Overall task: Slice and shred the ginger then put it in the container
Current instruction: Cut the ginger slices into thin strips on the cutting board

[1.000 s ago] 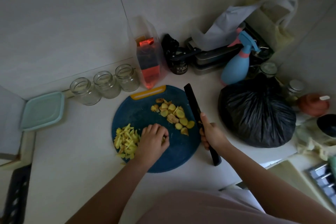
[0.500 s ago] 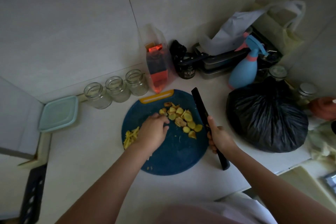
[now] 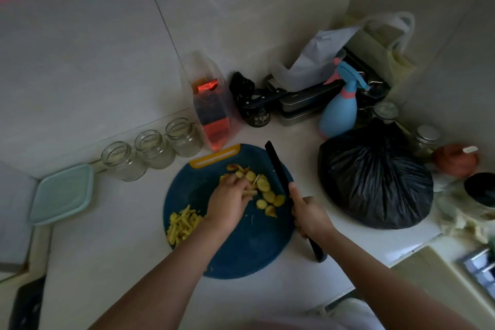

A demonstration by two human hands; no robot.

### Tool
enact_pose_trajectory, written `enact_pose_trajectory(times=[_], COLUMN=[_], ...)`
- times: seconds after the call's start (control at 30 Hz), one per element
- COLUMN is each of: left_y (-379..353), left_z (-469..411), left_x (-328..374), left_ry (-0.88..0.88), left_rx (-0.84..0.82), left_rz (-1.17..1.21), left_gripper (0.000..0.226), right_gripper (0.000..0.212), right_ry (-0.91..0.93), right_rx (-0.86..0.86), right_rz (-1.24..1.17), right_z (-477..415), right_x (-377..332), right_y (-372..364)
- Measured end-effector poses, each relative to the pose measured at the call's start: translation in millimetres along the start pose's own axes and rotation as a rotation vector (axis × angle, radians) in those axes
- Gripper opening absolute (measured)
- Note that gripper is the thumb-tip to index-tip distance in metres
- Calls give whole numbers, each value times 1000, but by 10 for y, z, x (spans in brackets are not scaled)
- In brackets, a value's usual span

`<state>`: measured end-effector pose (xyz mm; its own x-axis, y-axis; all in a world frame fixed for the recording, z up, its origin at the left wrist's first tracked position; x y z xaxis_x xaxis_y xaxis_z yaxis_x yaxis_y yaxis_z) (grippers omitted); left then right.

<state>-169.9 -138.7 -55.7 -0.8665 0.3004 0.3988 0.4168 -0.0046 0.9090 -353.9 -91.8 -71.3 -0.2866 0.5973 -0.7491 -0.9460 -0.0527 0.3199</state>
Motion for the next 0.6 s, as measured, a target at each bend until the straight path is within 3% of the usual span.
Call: enact_pose_trajectory(times=[0.1,0.23,0.33,0.43,0.6], left_y=[-1,-12,-21,-10,44], left_z=[68,108,82,72,51], left_x=[-47,-116,-132,-142,-128], left_ry=[78,423,577,590,461], left_rx=[54,-13,-76,-101,-38], left_rz=[75,445,690,679,404], left_gripper=[14,9,7,8,13], right_gripper=[64,64,63,63,63], right_ry=[-19,-31,-26,-30,-27], right_rx=[2,-8,-5,-7,-2], right_rz=[-16,-39,-44,-50,-34], right_z=[-32,-72,-82,-77,-79], right_x=[18,21,23,20,13], right_y=[12,11,14,9,13])
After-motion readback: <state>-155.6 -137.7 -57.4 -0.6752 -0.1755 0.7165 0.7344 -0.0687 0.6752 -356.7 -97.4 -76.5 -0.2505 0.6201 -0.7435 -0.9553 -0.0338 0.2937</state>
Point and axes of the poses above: each hand's wrist, its own z-axis away from the middle knuckle, its own y-axis out of the back of the hand, x = y × z, the point moved 3 cm from there along -z, towards the middle knuckle, and after that the axes turned 1 degree about x, right-handed, at the moved point
